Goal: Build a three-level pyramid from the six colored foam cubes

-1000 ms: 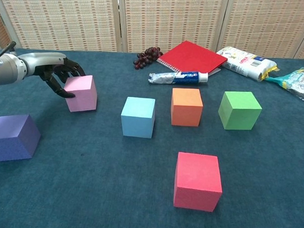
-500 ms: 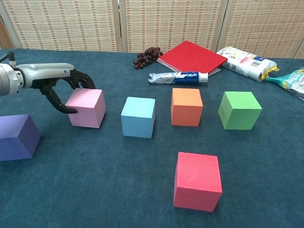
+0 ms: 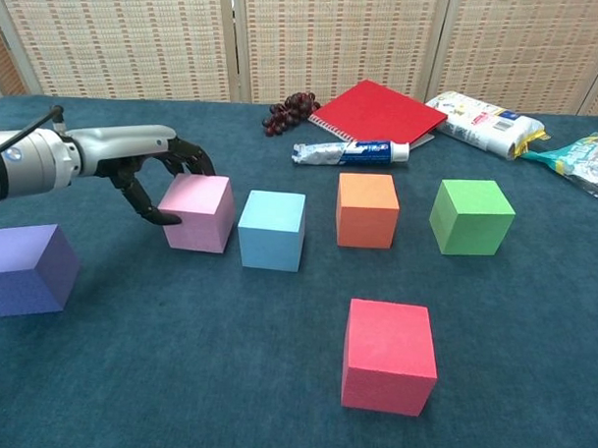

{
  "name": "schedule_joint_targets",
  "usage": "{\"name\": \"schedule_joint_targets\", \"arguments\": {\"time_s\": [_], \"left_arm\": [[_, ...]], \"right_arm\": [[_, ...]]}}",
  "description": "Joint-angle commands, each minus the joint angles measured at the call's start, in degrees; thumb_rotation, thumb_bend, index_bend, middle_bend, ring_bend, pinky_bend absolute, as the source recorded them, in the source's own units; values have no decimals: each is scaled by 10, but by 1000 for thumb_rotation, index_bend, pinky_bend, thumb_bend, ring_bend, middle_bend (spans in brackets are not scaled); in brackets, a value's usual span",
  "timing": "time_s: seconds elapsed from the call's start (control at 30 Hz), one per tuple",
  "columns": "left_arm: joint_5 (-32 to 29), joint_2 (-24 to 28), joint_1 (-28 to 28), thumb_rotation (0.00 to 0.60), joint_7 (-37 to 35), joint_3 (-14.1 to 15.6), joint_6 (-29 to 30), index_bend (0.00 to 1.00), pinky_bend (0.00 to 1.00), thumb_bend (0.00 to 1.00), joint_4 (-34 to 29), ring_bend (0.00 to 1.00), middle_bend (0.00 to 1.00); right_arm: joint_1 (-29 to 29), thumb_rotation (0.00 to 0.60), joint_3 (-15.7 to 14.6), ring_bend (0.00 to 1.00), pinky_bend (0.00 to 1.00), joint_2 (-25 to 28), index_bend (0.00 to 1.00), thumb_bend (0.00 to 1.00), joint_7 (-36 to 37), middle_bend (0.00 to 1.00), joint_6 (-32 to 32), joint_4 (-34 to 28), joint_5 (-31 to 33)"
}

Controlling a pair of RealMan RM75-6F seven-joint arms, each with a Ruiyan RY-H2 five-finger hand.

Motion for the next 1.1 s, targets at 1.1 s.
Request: {"name": "schedule_joint_targets", "arguments": {"time_s": [1.1], "left_arm": [[-163,-31,-25,600,158,-14,24,373,173,315,-50,282,378]], "right_arm": [[-6,600,-1,0,2,-2,0,267,32,0,-1,28,2]]}}
